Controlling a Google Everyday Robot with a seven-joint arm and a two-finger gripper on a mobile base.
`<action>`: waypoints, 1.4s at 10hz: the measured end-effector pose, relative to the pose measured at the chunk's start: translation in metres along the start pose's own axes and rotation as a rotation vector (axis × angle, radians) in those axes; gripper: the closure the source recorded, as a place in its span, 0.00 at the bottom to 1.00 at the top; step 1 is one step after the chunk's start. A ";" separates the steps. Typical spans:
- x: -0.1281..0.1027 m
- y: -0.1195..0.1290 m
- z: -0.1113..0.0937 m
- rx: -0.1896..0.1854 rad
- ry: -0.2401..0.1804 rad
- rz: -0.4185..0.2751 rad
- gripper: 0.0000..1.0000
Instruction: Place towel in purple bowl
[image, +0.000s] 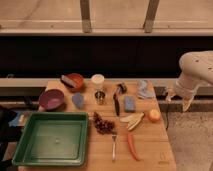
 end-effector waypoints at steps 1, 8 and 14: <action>0.000 0.000 0.000 0.000 0.000 0.000 0.35; 0.000 -0.001 -0.001 -0.002 -0.002 -0.002 0.35; -0.015 0.042 -0.016 -0.078 -0.063 -0.194 0.35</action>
